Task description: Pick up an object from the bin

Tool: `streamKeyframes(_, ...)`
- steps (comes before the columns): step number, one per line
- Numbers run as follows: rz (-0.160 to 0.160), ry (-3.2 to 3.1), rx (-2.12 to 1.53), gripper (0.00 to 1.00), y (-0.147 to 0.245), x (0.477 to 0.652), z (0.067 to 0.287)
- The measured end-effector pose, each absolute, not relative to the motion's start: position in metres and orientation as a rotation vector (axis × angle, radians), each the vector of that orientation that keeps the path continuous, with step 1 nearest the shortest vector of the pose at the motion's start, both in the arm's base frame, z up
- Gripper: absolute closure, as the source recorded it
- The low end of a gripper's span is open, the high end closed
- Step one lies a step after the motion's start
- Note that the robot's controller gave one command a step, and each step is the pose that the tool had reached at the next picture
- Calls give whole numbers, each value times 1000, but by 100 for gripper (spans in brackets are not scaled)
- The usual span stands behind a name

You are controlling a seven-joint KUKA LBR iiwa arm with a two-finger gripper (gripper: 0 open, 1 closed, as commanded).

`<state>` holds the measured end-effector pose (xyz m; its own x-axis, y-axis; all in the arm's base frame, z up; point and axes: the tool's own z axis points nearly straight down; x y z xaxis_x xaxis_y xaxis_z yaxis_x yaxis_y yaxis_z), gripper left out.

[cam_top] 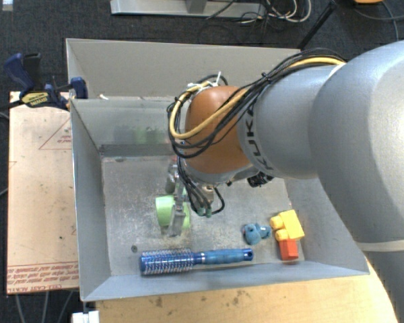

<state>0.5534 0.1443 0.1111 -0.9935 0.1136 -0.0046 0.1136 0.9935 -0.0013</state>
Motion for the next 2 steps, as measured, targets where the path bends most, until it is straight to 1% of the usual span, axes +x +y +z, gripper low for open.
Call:
streamKeyframes(1, 2, 3136, 168, 100, 149, 552, 109)
streamKeyframes(2, 6, 3129, 95, 100, 158, 560, 219)
